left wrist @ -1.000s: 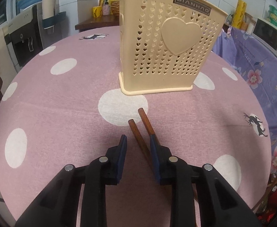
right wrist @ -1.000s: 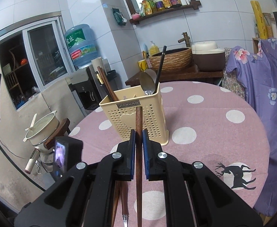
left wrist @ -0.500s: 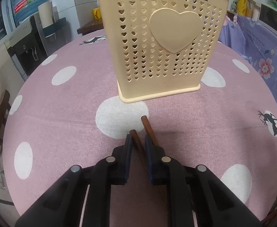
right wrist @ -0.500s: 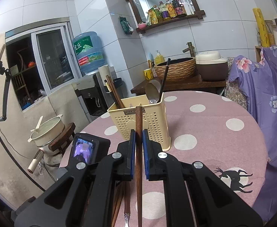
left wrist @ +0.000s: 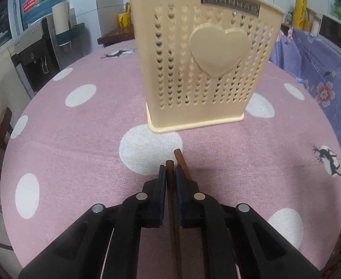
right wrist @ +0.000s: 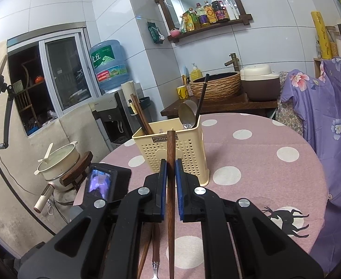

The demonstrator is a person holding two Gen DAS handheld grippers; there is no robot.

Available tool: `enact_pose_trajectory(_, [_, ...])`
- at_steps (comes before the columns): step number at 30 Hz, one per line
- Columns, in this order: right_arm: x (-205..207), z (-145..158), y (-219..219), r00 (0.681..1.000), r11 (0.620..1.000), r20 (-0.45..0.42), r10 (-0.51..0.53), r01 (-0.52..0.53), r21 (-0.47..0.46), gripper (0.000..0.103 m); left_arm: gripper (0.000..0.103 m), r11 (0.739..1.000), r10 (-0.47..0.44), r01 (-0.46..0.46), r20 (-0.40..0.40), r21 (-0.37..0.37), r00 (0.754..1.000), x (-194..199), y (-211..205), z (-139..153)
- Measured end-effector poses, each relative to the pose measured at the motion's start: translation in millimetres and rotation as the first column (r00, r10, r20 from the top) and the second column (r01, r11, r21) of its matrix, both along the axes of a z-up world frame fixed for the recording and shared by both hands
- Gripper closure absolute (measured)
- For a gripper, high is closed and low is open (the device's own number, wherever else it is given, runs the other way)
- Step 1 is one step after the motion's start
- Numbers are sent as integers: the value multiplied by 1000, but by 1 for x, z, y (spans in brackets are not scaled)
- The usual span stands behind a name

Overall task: Organize utensils
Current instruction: 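Carry both wooden chopsticks to the cream holder and drop them in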

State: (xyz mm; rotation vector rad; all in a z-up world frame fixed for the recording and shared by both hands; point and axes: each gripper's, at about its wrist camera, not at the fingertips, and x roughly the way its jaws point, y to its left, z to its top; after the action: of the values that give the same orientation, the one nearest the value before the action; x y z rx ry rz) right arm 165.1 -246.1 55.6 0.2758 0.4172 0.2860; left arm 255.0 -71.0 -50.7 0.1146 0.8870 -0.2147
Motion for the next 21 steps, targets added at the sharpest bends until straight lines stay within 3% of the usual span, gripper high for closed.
enact_pose_trajectory(8, [2,5,-1,1000,1000,16,22,-22,3,95,94,989,-14,33,135,-143,991,-26,22,57])
enact_pose_trajectory(14, [2,10,-4,999,999,34,41,-41,4,95,94,975,-2,60,260,-214,966,-49,45,110])
enact_pose_trajectory(21, [2,18,-2,998,999,52,44,-43,-9,95,95,971,14,74,365,-226,931,-62,60,147])
